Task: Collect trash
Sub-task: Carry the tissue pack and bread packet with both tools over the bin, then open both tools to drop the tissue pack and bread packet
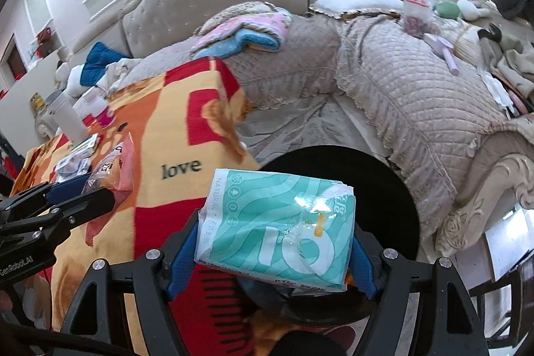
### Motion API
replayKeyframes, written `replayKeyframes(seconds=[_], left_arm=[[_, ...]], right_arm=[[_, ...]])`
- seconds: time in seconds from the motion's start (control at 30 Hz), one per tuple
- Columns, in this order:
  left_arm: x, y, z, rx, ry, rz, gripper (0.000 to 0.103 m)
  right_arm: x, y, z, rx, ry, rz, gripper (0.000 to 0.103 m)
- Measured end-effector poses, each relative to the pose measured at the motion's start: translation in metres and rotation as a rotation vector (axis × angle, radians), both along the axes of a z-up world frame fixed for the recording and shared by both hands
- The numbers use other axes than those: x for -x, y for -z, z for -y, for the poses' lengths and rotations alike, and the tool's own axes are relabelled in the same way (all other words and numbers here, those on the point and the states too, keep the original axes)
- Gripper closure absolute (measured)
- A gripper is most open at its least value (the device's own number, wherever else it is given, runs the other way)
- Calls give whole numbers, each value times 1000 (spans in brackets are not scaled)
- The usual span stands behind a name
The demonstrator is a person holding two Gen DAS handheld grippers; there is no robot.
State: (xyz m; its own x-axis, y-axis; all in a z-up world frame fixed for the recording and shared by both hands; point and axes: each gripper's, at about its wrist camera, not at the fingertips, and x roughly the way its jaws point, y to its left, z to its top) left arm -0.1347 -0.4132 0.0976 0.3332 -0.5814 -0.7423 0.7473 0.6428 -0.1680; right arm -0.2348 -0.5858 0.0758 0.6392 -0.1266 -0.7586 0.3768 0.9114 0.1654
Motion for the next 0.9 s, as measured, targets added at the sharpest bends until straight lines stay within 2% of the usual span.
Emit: replayKeyframes(seconds=[0.3, 0.5, 0.7, 0.77, 0.9], left_arm=[[1, 7, 44, 14, 58, -63, 55], [7, 13, 67, 39, 101, -83, 55], [4, 20, 70, 79, 111, -130, 52], [3, 19, 68, 79, 107, -124, 47], [3, 17, 61, 66, 85, -95, 47]], right_arm=[[9, 8, 36, -2, 73, -19, 29], [17, 15, 57, -48, 129, -23, 26], [23, 14, 66, -75, 168, -13, 19], [24, 14, 68, -85, 176, -9, 18], [21, 17, 64, -90, 163, -18, 18]])
